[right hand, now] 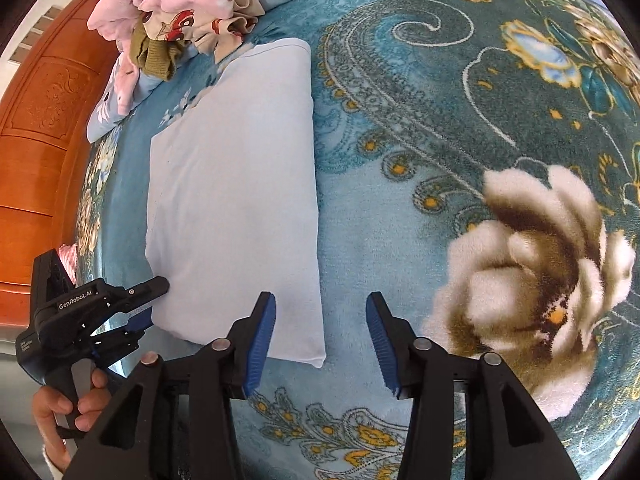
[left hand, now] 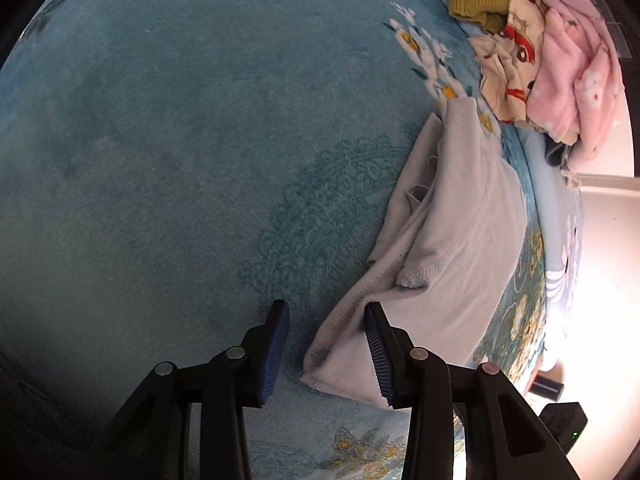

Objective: Fold clothes

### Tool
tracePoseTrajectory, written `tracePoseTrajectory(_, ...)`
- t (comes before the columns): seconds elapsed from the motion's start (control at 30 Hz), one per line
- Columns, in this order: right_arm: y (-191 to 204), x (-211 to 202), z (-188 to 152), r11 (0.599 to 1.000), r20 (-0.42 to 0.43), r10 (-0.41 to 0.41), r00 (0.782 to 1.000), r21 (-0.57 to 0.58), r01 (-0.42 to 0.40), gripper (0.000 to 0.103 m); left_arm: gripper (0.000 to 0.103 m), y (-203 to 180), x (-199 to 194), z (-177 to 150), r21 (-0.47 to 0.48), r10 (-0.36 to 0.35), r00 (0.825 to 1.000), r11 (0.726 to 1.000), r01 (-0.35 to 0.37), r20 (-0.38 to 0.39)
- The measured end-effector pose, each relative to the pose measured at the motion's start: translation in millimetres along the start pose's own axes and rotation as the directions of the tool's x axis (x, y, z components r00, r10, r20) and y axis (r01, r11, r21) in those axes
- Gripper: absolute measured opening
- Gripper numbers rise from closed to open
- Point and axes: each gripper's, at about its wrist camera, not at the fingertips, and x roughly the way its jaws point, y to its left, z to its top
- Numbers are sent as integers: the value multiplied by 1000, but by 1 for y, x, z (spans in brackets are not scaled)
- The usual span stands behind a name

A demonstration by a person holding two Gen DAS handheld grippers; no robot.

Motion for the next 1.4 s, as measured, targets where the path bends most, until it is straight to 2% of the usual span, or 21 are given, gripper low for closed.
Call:
tracePoseTrajectory(0.1,1,2,-4,1000,-6,25,1000,-5,-25,54,43,4,-22,-1,-6,-67,993,998,68,98)
tracePoseTrajectory(0.2,-1,4,-9,999,-11,40,999,-2,-40,54,43,10,-46,0,-9,-157,969,987,162,190)
tracePoseTrajectory(0.27,-4,6,-13,998,-18,54,998,10,-54,54,43,17,-53,1,-25,-182,961,981,191,211)
tracePoseTrajectory(0.33,-5,9,-16,997,-24,73,997,27,-73,54,43,22,-52,0,-46,-189,961,978,202,201)
tracePoseTrajectory(0.5,0,15,-20,986,-18,159,987,51,-158,51,43,19,-60,1,-26,-171,959,983,181,225)
tracePoseTrajectory(0.57,-1,15,-21,990,-17,130,991,59,-129,26,43,15,-59,1,-16,-165,960,985,173,227)
tracePoseTrajectory(0.67,-10,16,-21,983,-15,157,988,99,-155,10,43,15,-52,4,-36,-163,962,984,174,217)
tracePoseTrajectory(0.93,-3,11,-14,982,-23,170,985,91,-167,6,43,17,-51,6,-49,-140,962,987,155,235)
tracePoseTrajectory(1.13,-16,-5,-9,978,-14,188,982,100,-186,6,43,19,-54,6,-52,-135,958,987,152,253)
tracePoseTrajectory(1.4,-18,-40,22,991,12,132,991,-33,-131,6,43,19,-52,6,-54,-133,960,987,151,247)
